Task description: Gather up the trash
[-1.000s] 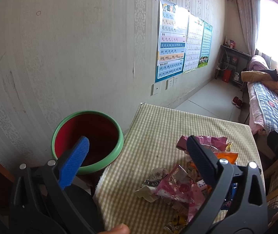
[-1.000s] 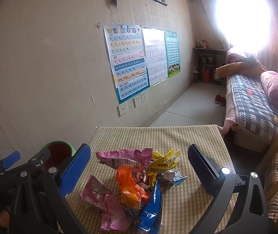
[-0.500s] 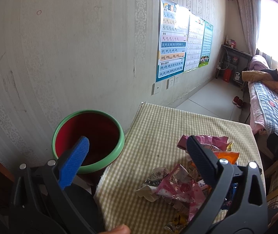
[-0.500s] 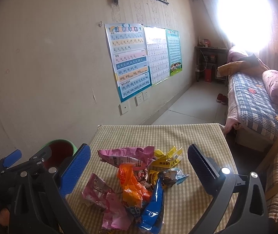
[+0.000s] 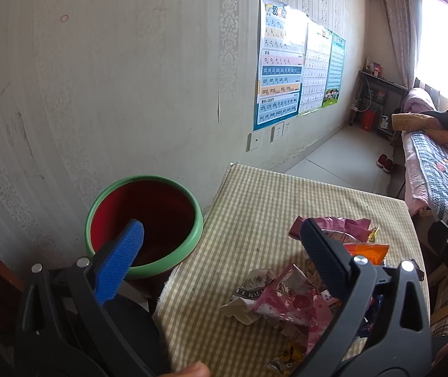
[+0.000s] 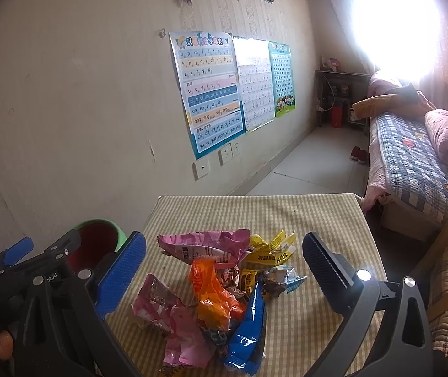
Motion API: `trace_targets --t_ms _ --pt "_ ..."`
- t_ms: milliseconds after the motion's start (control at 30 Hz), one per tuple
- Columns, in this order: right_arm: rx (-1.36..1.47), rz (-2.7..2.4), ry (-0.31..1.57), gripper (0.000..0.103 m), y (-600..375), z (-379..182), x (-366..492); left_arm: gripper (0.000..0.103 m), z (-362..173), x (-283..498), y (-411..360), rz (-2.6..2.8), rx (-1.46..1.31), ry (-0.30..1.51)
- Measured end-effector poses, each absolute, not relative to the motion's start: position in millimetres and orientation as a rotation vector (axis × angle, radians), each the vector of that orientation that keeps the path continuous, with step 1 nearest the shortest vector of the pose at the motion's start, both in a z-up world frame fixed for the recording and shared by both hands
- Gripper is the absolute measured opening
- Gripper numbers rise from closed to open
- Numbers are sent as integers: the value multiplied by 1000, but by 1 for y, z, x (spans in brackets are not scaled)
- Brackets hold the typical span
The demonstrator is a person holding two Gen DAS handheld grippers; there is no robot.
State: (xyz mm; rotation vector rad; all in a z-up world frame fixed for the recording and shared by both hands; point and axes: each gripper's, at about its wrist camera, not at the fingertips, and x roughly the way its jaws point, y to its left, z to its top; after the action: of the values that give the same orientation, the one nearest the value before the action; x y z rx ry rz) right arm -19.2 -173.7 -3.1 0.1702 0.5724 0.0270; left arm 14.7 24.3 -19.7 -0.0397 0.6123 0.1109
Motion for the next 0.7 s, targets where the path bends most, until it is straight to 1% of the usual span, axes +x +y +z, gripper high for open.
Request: trace_targets --t_ms 333,533,633,700 --pt "155 51 610 96 -173 -14 -16 98 -25 16 30 160 -26 596" --pt "166 46 656 96 -179 -30 -12 98 -37 22 39 68 -109 626" --pt "162 51 674 96 -180 -36 -9 98 -42 27 34 60 -61 681" --pt "163 56 687 96 -180 -40 -6 98 -45 28 29 74 -9 685"
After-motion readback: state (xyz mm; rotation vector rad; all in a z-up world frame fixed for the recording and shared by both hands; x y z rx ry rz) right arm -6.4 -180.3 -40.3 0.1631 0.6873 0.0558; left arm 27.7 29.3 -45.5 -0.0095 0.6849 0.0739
